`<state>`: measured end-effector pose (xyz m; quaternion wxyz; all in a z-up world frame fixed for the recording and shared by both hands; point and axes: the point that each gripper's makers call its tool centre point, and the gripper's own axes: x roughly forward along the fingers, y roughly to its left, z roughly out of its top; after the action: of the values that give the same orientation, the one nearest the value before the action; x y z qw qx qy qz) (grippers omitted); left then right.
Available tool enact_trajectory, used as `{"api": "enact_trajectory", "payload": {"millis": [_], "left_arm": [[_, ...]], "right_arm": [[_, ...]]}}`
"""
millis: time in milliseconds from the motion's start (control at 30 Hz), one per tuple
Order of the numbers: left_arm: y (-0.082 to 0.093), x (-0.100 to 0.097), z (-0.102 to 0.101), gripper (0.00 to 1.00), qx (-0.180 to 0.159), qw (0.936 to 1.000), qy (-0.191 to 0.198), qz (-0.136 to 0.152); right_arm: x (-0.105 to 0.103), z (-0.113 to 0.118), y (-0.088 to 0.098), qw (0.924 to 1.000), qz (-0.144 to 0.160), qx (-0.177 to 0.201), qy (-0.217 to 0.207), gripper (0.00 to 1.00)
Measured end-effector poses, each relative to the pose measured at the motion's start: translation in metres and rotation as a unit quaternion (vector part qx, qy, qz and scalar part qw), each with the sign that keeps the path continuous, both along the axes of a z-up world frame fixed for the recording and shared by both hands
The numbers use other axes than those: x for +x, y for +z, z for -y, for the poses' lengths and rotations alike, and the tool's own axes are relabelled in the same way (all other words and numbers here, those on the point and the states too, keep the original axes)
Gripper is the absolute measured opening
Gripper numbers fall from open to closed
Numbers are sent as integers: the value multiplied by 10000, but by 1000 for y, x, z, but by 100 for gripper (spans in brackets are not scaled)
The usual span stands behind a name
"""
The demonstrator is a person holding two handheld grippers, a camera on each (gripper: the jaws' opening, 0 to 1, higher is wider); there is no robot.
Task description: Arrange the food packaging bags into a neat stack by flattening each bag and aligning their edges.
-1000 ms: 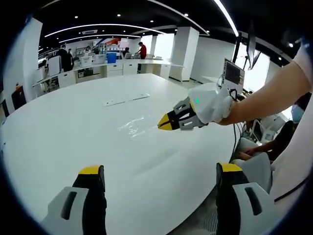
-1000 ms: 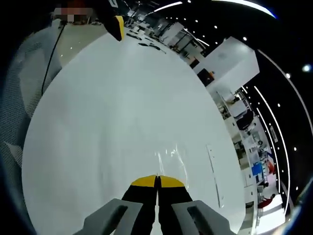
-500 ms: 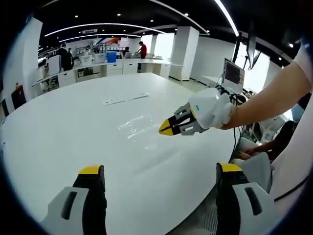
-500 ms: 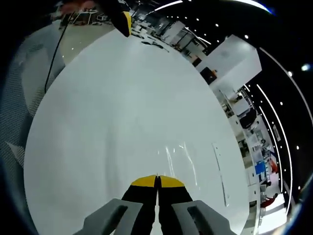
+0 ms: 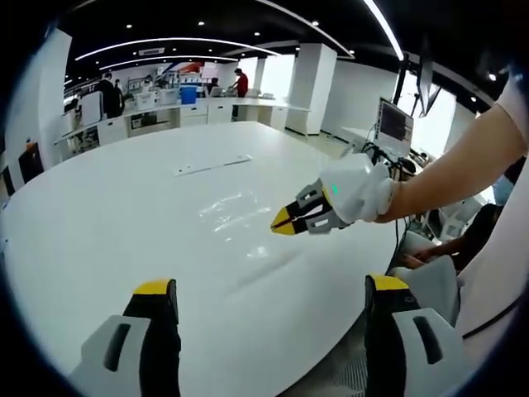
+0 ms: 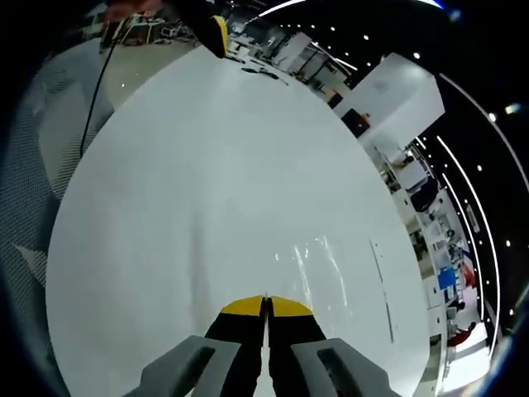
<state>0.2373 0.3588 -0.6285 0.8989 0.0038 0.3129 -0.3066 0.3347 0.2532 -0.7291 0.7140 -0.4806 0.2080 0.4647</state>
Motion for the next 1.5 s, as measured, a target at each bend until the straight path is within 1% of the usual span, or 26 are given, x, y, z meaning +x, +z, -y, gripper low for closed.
{"api": "enact_trajectory", "payload": {"millis": [400, 567, 1033, 1500], "left_arm": [[-2, -1, -1, 92, -10, 10000, 10, -35], [-3, -2, 0, 92, -10, 10000, 7, -57], [-5, -1, 1, 92, -16, 10000, 16, -67], [-7, -2, 0, 92, -24, 10000, 33, -90]], "right_arm": [[-4, 0, -8, 9999, -116, -50, -14, 0], [-9, 0, -13, 9997, -239, -63, -17, 0], [-13, -2, -20, 9992, -394, -53, -36, 0], [-16, -1, -23, 9989, -460, -57, -41, 0]]}}
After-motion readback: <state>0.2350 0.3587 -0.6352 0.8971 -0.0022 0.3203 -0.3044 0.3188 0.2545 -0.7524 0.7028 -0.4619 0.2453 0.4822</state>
